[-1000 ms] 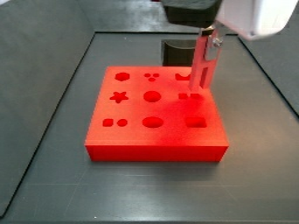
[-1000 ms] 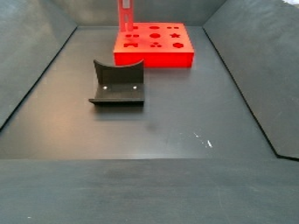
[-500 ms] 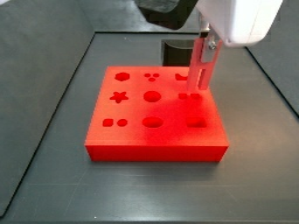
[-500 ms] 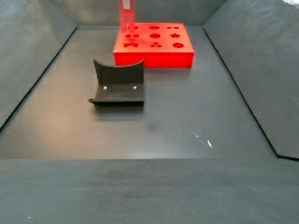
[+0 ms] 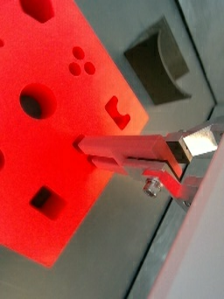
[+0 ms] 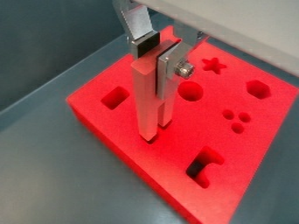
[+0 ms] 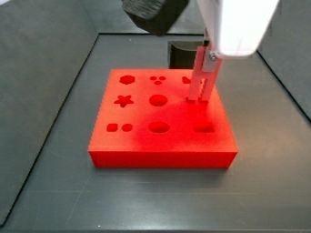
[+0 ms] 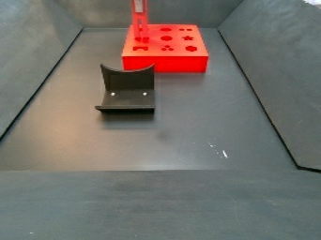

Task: Insert the double-square object.

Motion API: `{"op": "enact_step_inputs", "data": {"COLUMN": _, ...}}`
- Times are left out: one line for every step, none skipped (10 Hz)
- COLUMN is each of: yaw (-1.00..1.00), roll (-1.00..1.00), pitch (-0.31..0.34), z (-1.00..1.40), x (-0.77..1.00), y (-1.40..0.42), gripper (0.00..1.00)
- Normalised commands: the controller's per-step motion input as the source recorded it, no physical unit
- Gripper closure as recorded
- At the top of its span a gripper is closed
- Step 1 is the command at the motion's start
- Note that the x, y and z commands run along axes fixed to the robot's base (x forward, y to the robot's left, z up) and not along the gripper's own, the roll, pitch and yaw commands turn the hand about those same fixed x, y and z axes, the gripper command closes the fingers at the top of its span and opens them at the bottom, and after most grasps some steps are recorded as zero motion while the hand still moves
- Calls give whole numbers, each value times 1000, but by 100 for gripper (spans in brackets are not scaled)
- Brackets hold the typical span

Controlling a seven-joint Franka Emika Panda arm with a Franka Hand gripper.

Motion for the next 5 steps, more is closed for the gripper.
{"op": "enact_step_inputs", "data": {"yaw": -549, "roll": -241, "pitch": 111, "z": 0, "x": -29, "y": 11, "gripper": 100}}
{"op": "enact_step_inputs", "data": {"yaw": -260, "roll": -240, "pitch": 51, "z": 0, "x": 0, "y": 0, "gripper": 100}}
{"op": "enact_step_inputs", "data": {"yaw": 0, "roll": -196, "pitch": 61, "z": -31, "x": 91, "y": 0, "gripper": 100}}
{"op": "enact_step_inputs", "data": {"yaw": 140, "roll": -177, "pitch": 46, "z": -20, "x": 23, "y": 31, "gripper": 100}}
{"op": "enact_step_inputs", "data": {"yaw": 289, "roll": -180, "pitch": 0, "z": 0, "x": -6, "y": 69, "gripper": 100}}
